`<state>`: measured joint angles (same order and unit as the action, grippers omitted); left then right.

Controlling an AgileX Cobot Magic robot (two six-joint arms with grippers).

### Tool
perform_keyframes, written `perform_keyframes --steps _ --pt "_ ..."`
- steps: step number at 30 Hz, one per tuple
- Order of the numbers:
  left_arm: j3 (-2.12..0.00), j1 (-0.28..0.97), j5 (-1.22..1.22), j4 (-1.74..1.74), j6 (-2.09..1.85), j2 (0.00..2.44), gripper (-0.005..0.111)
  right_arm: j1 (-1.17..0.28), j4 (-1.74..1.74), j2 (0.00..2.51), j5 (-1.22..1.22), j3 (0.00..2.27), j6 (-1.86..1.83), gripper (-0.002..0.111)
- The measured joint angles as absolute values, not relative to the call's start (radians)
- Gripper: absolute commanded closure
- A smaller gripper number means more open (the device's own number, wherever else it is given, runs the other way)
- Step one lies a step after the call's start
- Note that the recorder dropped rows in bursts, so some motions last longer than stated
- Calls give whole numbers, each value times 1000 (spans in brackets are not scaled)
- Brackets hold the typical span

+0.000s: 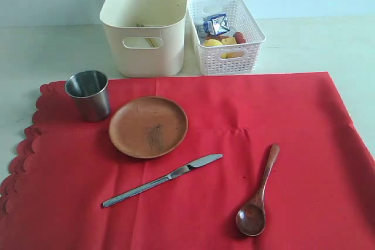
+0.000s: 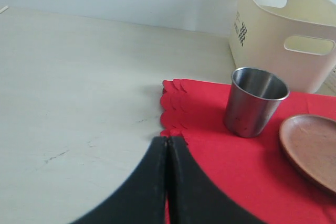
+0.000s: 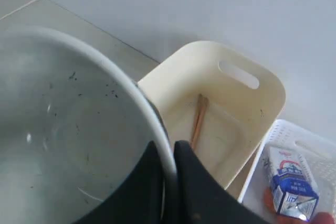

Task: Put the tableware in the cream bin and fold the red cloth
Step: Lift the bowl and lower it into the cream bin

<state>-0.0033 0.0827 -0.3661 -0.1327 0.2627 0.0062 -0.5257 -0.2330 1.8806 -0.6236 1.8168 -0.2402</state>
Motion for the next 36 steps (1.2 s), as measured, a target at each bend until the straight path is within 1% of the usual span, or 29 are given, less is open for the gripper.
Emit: perform_keyframes --steps 10,15,26,36 --pt "-3 83 -366 -133 263 6 107 -634 300 2056 -598 1982 88 108" --pt "-3 83 -366 -133 263 6 107 -661 527 2143 -614 2032 244 108" --pt "-3 83 -366 -133 263 6 107 -663 769 2251 -637 2055 481 108" --pt "-3 83 -366 -133 263 6 107 -663 796 2308 -637 2057 557 108"
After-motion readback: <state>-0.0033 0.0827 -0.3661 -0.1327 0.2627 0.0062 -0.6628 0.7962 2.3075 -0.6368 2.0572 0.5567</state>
